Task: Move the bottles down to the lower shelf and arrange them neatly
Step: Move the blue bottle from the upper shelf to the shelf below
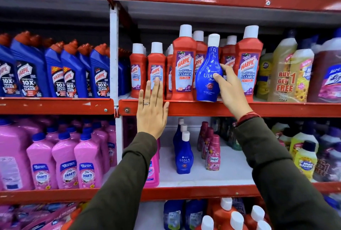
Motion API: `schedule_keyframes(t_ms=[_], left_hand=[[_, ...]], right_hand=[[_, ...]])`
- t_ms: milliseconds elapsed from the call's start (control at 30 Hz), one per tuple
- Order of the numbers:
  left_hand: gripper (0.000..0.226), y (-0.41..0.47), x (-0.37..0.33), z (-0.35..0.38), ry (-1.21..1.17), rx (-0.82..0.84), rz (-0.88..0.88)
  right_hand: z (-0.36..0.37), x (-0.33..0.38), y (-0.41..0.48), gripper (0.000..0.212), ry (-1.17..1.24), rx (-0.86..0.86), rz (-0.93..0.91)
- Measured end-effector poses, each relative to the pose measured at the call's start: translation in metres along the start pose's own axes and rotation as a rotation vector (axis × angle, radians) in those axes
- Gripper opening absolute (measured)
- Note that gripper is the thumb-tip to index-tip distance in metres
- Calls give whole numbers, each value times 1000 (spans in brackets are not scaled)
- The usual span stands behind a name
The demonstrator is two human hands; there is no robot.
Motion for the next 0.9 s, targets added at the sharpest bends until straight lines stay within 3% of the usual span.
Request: schedule_keyframes(t_ms=[233,433,900], left_hand=[[61,-6,2,-9,-152,10,1],[62,-66,2,-10,-180,-39,-14],[75,-207,11,65,-135,212,-123]], right_hand=[[8,-7,-56,37,43,10,-19],[24,-34,-115,41,69,39,-8],[95,-171,-210,43,72,220,246]])
Point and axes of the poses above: each hand's wrist, its own y-axis towards the middle knuckle, its own z-axis out of the palm, x = y × z, the point moved 10 cm from there along y, towards the middle knuckle, and after that the axes turned 2 degrees about -y, right-handed, at the moved point
